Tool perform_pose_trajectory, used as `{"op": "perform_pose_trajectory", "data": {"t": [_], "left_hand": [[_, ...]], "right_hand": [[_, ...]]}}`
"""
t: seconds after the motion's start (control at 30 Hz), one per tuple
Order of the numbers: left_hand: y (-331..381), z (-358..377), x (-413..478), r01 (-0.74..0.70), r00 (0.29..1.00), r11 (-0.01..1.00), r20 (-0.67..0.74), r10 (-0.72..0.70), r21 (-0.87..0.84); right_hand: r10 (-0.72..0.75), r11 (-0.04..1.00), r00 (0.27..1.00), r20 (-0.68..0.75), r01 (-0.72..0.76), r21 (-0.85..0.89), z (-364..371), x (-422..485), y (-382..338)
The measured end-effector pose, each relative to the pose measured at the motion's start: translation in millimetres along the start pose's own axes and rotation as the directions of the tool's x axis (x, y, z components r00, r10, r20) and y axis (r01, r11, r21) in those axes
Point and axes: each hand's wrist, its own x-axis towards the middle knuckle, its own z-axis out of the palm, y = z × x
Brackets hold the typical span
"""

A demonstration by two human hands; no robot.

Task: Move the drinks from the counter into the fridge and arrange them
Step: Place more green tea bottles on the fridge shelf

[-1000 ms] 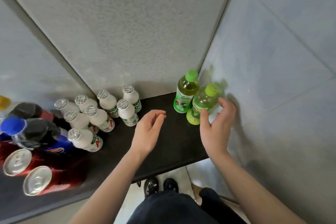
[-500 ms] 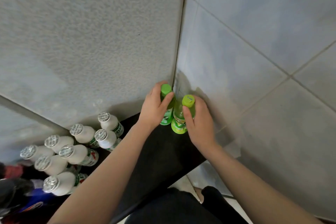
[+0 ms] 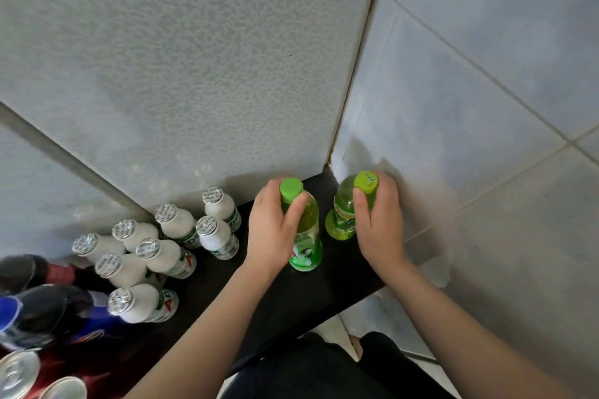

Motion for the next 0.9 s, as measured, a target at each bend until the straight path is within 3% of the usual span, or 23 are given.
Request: {"op": "perform_pose_trajectory", "data": {"t": [0.13, 0.23, 0.53, 0.67, 0.77, 0.9], "left_hand": [[8, -19, -25, 0.066, 0.994, 0.966, -0.071, -0.086, -0.249], [7, -35, -41, 0.100, 0.987, 0.931, -0.083, -0.137, -0.352], [-6, -83, -98, 0.163, 0.922, 0.907, -0.268, -0.280, -0.387], [-7, -92, -132, 0.228, 0.836, 0.891, -0.391, -0.385, -0.392], [-6, -93, -159, 0.277, 0.756, 0.868, -0.464, -0.461, -0.411], [-6, -90, -204, 0.317, 0.651, 0.852, -0.558, -0.515, -0.416]], "right_hand": [[0.080, 0.991, 0.997, -0.011, -0.079, 0.105, 1, -14, -11], [0.058, 0.978, 0.998, 0.017, -0.060, 0.202, 1, -28, -26], [-0.057, 0.927, 0.961, 0.269, -0.049, 0.372, 18, -47, -69], [-0.160, 0.896, 0.898, 0.410, -0.042, 0.442, 24, -59, -81], [-0.161, 0.870, 0.835, 0.527, -0.132, 0.474, 30, -71, -90], [-0.195, 0.858, 0.686, 0.701, -0.227, 0.461, 40, -91, -101]]}}
